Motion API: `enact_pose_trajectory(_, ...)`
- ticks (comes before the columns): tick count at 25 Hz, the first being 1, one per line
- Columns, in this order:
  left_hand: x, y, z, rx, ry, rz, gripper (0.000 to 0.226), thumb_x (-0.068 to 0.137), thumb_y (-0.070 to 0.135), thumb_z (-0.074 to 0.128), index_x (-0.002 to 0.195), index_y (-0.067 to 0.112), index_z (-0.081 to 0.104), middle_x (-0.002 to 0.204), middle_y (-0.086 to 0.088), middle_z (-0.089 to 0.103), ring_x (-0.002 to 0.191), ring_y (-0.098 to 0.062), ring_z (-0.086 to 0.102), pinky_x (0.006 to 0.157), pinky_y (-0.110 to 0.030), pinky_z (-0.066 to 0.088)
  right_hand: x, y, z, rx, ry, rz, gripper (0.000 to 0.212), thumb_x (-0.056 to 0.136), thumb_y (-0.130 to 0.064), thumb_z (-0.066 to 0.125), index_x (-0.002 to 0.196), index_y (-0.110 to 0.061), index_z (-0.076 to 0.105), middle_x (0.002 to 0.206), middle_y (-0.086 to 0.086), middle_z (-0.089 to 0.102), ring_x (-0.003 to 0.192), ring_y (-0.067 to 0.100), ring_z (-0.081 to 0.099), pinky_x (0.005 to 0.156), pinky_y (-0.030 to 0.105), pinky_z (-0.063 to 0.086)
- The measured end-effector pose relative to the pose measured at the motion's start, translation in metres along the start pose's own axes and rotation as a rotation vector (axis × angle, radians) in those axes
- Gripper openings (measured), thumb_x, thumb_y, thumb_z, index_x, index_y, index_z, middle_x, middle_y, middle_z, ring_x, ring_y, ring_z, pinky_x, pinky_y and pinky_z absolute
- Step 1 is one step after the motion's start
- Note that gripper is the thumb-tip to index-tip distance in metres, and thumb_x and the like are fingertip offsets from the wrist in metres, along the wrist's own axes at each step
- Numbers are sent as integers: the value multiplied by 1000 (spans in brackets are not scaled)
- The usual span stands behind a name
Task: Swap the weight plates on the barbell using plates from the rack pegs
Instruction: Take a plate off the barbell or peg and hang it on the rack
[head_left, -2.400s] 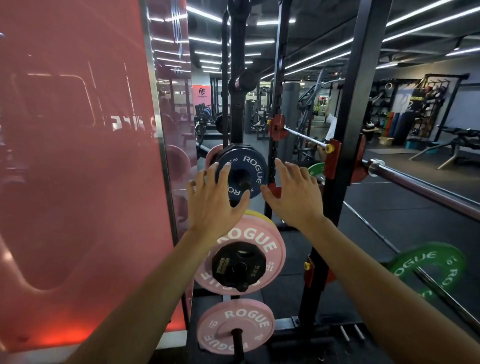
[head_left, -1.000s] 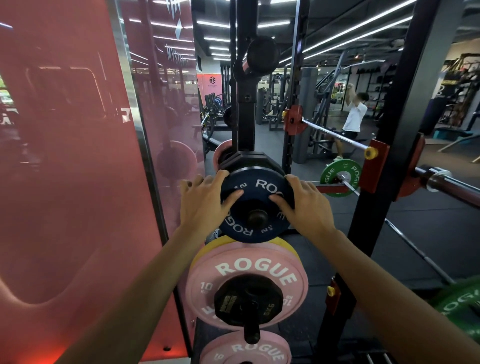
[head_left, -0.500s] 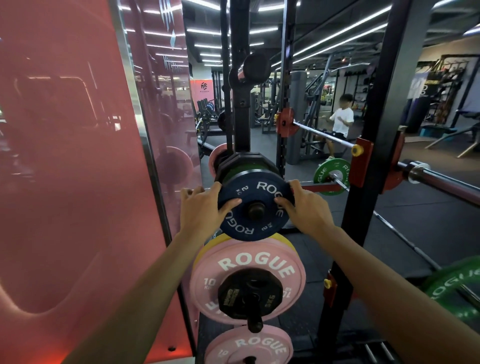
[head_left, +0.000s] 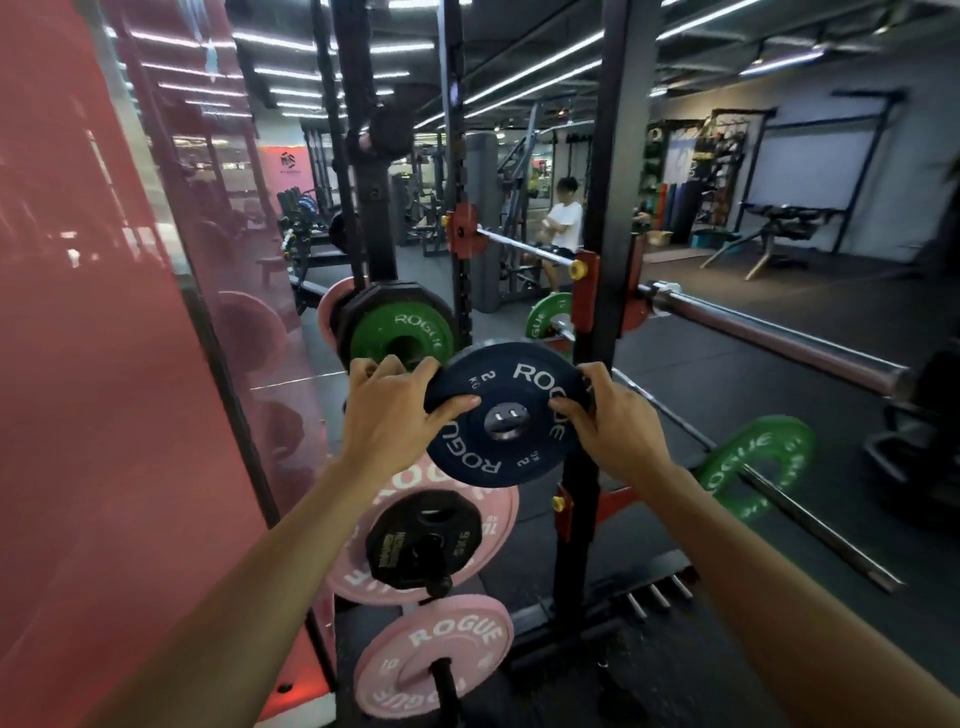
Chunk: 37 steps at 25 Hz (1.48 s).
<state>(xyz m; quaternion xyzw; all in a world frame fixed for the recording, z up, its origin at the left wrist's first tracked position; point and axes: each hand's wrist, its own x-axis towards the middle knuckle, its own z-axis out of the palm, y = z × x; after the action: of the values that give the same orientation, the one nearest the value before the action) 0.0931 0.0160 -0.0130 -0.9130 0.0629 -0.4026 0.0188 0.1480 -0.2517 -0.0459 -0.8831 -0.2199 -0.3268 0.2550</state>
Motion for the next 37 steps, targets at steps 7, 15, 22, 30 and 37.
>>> enact_pose_trajectory(7, 50, 154, 27, -212, 32, 168, 64, 85, 80, 41, 98, 23, 66, 64, 5, 56, 70, -19, 56, 81, -38, 31, -53, 107, -119, -200, 115, 126, 43, 91, -59, 48, 112, -22, 45, 86, 1, 69, 73, 28, 65, 57, 34, 45)
enact_pose_trajectory(15, 107, 373, 79, -401, -22, 220, 70, 82, 86, 31, 101, 27, 64, 71, 5, 56, 75, -16, 52, 85, -36, 32, -101, 281, -244, -369, 238, 218, 40, 88, -59, 54, 111, -26, 48, 82, -1, 69, 73, 28, 65, 56, 30, 35)
enact_pose_trajectory(22, 138, 453, 113, -446, -66, 180, 64, 84, 81, 38, 108, 28, 65, 66, 12, 41, 77, -16, 46, 86, -38, 30, -88, 379, -265, -331, 187, 263, 43, 88, -59, 55, 113, -25, 50, 83, -1, 68, 76, 26, 65, 57, 30, 36)
enact_pose_trajectory(30, 171, 456, 146, -365, -30, 186, 67, 85, 80, 35, 106, 25, 66, 66, 11, 44, 80, -20, 55, 87, -40, 34, -55, 419, -233, -278, 180, 268, 40, 88, -59, 55, 110, -26, 48, 81, -3, 67, 70, 24, 64, 56, 29, 37)
enact_pose_trajectory(37, 183, 468, 162, -275, -45, 141, 67, 86, 82, 32, 103, 26, 64, 69, 12, 50, 78, -14, 52, 89, -38, 33, -32, 457, -222, -236, 101, 229, 43, 90, -61, 48, 113, -25, 44, 82, 2, 67, 71, 30, 63, 56, 33, 38)
